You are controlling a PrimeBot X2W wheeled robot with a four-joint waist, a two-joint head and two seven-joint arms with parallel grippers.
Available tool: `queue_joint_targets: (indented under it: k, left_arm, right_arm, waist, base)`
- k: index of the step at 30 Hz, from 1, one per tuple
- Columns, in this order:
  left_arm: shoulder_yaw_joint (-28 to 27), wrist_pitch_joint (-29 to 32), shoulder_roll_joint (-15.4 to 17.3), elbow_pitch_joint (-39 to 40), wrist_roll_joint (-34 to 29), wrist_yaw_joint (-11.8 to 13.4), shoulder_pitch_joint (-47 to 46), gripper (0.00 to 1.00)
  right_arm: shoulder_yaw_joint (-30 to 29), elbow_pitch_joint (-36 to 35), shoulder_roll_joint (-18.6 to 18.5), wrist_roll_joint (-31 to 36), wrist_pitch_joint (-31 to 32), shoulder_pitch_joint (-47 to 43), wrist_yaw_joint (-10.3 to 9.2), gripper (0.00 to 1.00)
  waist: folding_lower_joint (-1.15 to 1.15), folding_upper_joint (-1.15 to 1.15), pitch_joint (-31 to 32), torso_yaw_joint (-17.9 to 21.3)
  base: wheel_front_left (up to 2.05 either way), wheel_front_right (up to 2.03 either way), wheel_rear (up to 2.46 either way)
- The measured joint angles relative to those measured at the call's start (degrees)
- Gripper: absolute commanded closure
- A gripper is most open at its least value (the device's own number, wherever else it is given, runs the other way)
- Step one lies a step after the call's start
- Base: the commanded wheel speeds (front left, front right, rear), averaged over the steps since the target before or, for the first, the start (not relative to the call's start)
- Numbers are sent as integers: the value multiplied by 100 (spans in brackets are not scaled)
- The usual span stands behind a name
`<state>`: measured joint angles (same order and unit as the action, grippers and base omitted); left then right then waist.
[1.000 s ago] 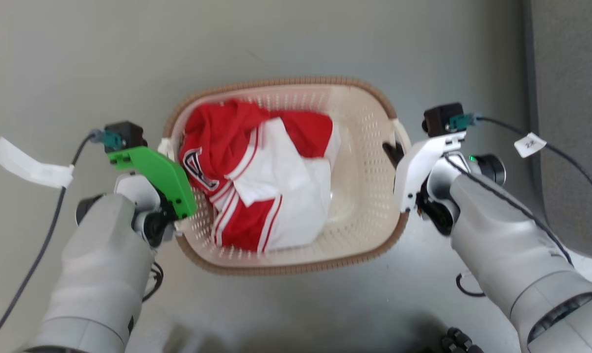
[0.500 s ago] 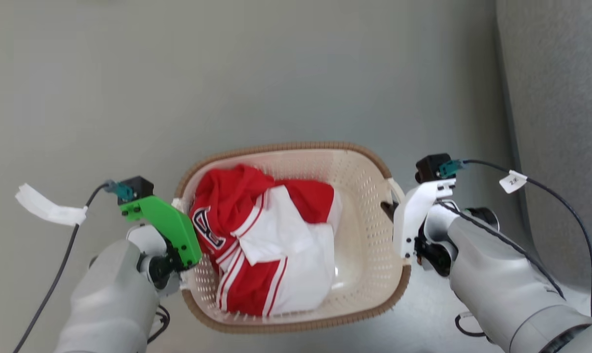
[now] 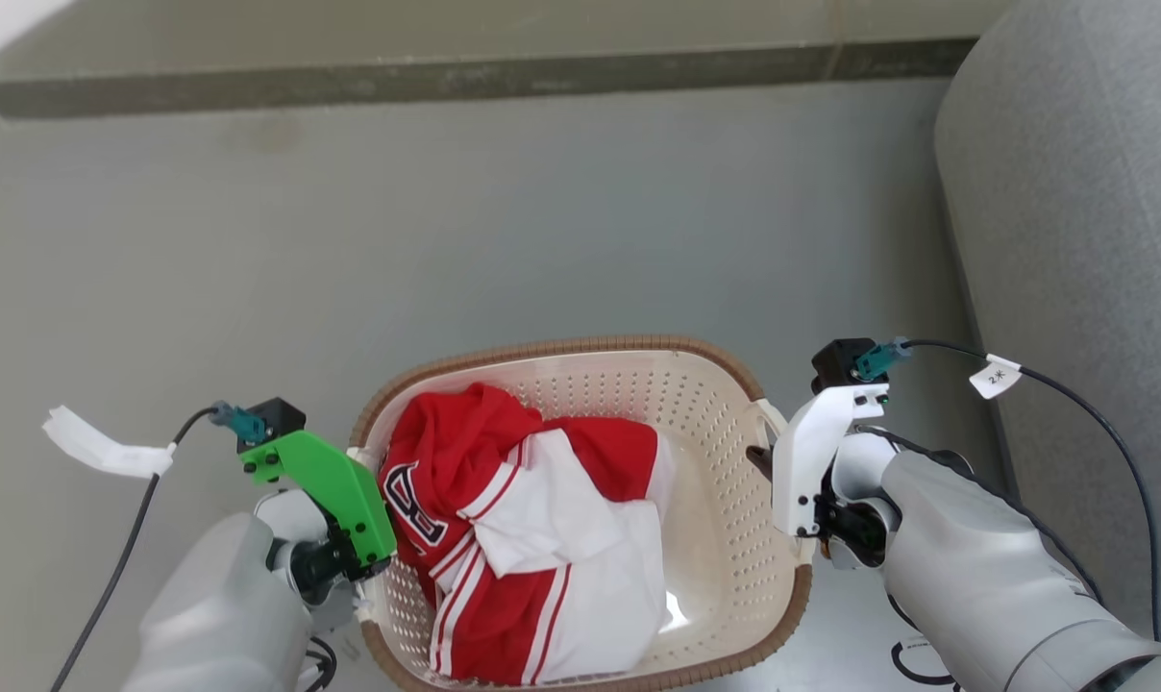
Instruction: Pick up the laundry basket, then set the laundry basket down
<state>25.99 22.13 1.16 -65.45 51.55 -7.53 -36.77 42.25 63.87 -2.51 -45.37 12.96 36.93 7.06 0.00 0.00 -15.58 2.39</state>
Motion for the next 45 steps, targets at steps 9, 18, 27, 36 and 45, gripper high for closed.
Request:
queue_joint_targets:
  k: [9,18,27,36,45]
  left_arm:
    - [12,203,3,-31,92,7,103,100]
    - [44,433,3,-69,213,8,305,100]
    - [101,584,4,-82,366,47,469,100]
    - [158,657,7,-83,394,48,536,100]
    - [186,660,19,-76,423,48,572,100]
  right_arm:
    - [51,29,-5,-194,349,-19,-1,100]
    - [74,111,0,-375,636,-183,-1,100]
    - [81,209,24,-474,754,-310,0,100]
    - [92,245,29,-588,804,-397,0,100]
    - [132,232,27,-665,813,-433,0,100]
  waist:
    - [0,0,479,23]
    - [0,0,854,67]
    - [0,0,1161,115]
    - [0,0,1326,128]
    - [0,0,1371,132]
  base:
    - [0,0,0]
    - [0,0,0]
    - [0,0,0]
    - [0,0,0]
    - [0,0,0]
